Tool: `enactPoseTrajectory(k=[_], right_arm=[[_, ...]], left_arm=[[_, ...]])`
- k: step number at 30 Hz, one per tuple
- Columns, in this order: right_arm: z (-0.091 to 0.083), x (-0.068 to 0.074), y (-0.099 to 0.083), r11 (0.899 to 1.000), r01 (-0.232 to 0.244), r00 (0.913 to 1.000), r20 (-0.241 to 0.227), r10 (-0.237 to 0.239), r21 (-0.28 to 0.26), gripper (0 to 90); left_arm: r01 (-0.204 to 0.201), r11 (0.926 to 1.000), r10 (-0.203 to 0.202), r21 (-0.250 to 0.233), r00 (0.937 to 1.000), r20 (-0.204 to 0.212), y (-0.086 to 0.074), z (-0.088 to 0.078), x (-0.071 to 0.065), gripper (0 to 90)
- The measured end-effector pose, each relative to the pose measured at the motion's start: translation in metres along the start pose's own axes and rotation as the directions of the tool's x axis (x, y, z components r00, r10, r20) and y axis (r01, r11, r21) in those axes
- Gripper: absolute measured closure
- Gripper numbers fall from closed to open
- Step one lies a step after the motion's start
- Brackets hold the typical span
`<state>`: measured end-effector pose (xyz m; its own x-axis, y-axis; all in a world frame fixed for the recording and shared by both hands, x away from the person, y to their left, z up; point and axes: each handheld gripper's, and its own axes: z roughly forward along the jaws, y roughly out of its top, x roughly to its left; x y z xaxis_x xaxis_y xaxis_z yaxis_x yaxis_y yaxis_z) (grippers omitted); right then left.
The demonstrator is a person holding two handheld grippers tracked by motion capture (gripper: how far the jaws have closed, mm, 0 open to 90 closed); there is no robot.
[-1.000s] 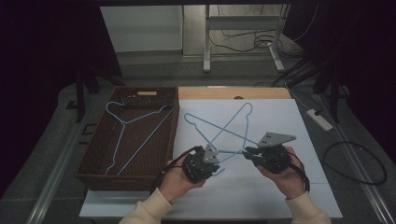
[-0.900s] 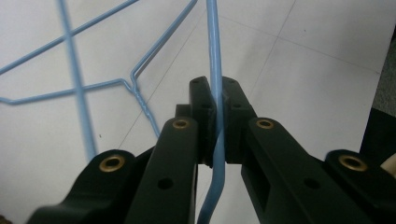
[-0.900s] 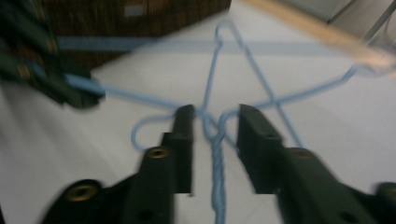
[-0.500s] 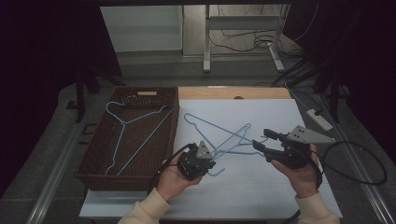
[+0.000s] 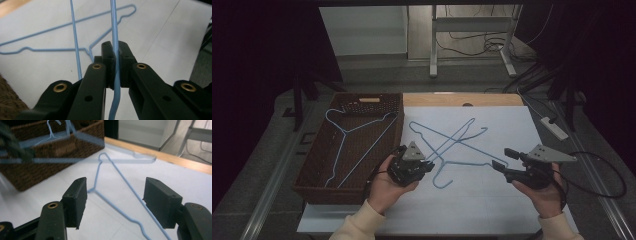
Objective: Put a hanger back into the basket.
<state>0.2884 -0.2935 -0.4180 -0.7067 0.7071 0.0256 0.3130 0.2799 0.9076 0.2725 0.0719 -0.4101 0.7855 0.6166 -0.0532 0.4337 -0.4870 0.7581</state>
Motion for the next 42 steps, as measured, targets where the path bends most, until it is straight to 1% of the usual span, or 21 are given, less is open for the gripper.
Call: enactPoseTrajectory(k=[1,2,4,5,6,10,11,12,16,18,19,29,30,31,32,34,36,37,39,40,42], right_arm=[[0.003,0.0,-0.005,1.0,0.009,0.9999,-0.009,-0.009,0.019,36.1],[0.004,0.0,-0.006,1.0,0.01,0.9999,-0.013,-0.01,0.025,36.0],[0.007,-0.001,-0.01,0.999,0.009,0.9998,-0.016,-0.009,0.04,35.6],[0.008,-0.001,-0.011,0.999,0.008,0.9998,-0.017,-0.007,0.046,35.4],[0.008,-0.001,-0.011,0.999,0.008,0.9998,-0.017,-0.007,0.046,35.4],[0.014,-0.002,-0.016,0.997,0.007,0.9996,-0.028,-0.005,0.076,35.4],[0.016,-0.002,-0.018,0.996,0.009,0.9996,-0.028,-0.006,0.085,35.3],[0.016,-0.002,-0.018,0.996,0.009,0.9996,-0.028,-0.006,0.085,35.3],[0.018,-0.003,-0.021,0.995,0.005,0.9998,-0.019,-0.003,0.095,35.0],[0.019,-0.004,-0.023,0.996,-0.002,0.9999,-0.016,0.003,0.092,34.9],[0.019,-0.004,-0.023,0.996,-0.004,0.9999,-0.014,0.006,0.092,34.9],[0.021,-0.006,-0.028,0.995,-0.015,0.9999,0.006,0.014,0.101,34.5],[0.022,-0.006,-0.028,0.995,-0.014,0.9999,0.007,0.014,0.103,34.5],[0.023,-0.006,-0.03,0.994,-0.012,0.9999,0.006,0.012,0.11,34.5],[0.023,-0.006,-0.03,0.994,-0.012,0.9999,0.006,0.012,0.11,34.5],[0.024,-0.005,-0.03,0.993,-0.011,0.9999,0.005,0.011,0.115,34.5],[0.025,-0.004,-0.031,0.993,-0.008,1.0,0.002,0.008,0.118,34.5],[0.026,-0.004,-0.031,0.992,-0.006,1.0,0.003,0.006,0.123,34.5],[0.026,-0.004,-0.031,0.992,-0.006,1.0,0.003,0.006,0.123,34.5],[0.026,-0.004,-0.032,0.992,-0.007,1.0,0.004,0.007,0.125,34.5],[0.026,-0.004,-0.032,0.992,-0.009,1.0,0.004,0.008,0.123,34.5]], left_arm=[[0.02,0.9995,-0.02,-0.024,0.9997,0.014,0.001,-0.009,0.004,86.4],[0.02,0.9995,-0.02,-0.024,0.9997,0.014,0.001,-0.009,0.004,86.4],[0.045,0.9978,-0.044,-0.048,0.9988,0.024,0.001,-0.018,0.008,86.4],[0.054,0.9961,-0.052,-0.07,0.9984,0.023,0.001,-0.027,0.012,86.4],[0.054,0.9961,-0.052,-0.07,0.9984,0.023,0.001,-0.027,0.012,86.3],[0.069,0.9906,-0.069,-0.118,0.9976,0.009,-0.002,-0.046,0.02,86.4],[0.08,0.987,-0.081,-0.139,0.9967,0.005,-0.005,-0.055,0.026,86.4],[0.08,0.987,-0.081,-0.139,0.9967,0.005,-0.005,-0.055,0.026,86.3],[0.109,0.9779,-0.111,-0.178,0.9938,-0.003,-0.015,-0.071,0.038,86.3],[0.124,0.9723,-0.128,-0.198,0.9918,-0.006,-0.021,-0.079,0.044,86.3],[0.138,0.9666,-0.144,-0.216,0.9896,-0.012,-0.028,-0.085,0.05,86.3],[0.172,0.9536,-0.191,-0.247,0.9801,-0.055,-0.051,-0.107,0.071,86.3],[0.176,0.9513,-0.197,-0.253,0.9786,-0.06,-0.053,-0.11,0.073,86.3],[0.189,0.9453,-0.213,-0.266,0.975,-0.064,-0.058,-0.116,0.079,86.3],[0.189,0.9453,-0.213,-0.266,0.975,-0.064,-0.058,-0.116,0.079,86.3],[0.201,0.9404,-0.228,-0.274,0.971,-0.071,-0.062,-0.121,0.085,86.4],[0.211,0.9384,-0.241,-0.274,0.967,-0.083,-0.068,-0.125,0.091,86.4],[0.224,0.9349,-0.256,-0.275,0.9628,-0.087,-0.073,-0.128,0.096,86.4],[0.23,0.9339,-0.262,-0.274,0.9611,-0.088,-0.076,-0.13,0.098,86.3],[0.239,0.9333,-0.271,-0.268,0.9584,-0.089,-0.081,-0.132,0.103,86.4],[0.242,0.9348,-0.275,-0.26,0.9565,-0.098,-0.084,-0.134,0.105,86.3]])
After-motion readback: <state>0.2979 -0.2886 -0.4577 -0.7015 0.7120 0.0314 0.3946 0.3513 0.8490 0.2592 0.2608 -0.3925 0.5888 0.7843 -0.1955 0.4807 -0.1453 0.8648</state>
